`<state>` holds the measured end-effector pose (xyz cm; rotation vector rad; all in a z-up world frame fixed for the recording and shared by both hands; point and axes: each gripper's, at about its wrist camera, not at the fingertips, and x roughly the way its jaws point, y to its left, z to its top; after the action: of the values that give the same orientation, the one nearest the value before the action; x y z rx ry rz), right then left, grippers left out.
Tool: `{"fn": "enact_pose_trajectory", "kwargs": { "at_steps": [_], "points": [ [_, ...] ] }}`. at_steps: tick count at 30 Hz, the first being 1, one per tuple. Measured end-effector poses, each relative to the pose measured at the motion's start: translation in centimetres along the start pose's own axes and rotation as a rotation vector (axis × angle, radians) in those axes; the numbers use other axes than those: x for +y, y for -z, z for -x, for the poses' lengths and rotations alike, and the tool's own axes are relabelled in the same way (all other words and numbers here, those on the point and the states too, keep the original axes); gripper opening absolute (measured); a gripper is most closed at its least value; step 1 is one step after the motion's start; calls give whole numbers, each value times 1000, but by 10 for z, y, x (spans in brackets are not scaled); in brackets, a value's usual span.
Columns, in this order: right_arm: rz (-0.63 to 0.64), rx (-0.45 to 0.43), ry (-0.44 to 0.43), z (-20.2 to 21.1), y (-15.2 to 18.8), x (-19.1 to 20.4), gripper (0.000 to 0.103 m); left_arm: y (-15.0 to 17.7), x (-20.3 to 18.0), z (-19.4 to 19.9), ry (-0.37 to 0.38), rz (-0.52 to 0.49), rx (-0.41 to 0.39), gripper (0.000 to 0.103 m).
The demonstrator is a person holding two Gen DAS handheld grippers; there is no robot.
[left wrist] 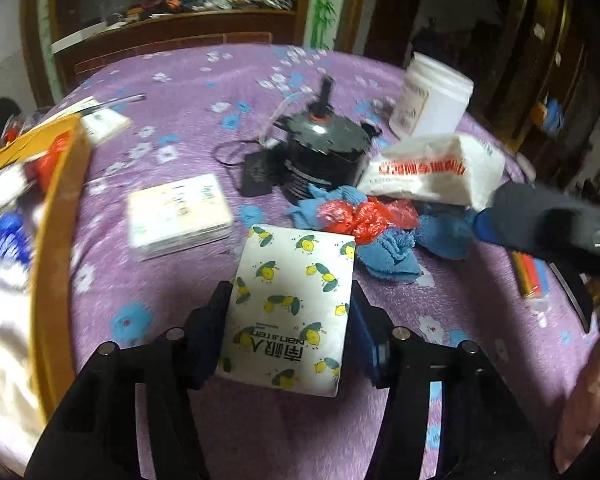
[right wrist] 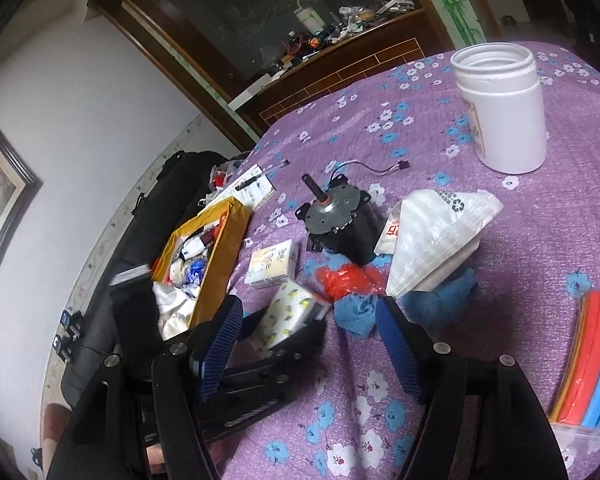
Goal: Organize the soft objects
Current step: 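Grasp the lemon-print tissue pack with the left tool while the right tool grasps the blue cloth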
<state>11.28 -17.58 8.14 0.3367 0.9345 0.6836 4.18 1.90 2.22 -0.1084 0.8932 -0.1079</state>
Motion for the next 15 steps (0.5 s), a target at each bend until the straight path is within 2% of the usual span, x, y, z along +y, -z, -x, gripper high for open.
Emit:
{"fn": "enact_pose_trajectory", "kwargs": {
  "at_steps": [5,10,15],
  "points": [
    [74,24,17,-13,7,11,72,9,11,19,-75,22,-105,54],
    [107,45,83,-26,12,16,70,9,20,24,-93,37,-160,54],
    [157,106,194,-47,5,20,67,7,26,20,-74,45,-138,54]
  ]
}}
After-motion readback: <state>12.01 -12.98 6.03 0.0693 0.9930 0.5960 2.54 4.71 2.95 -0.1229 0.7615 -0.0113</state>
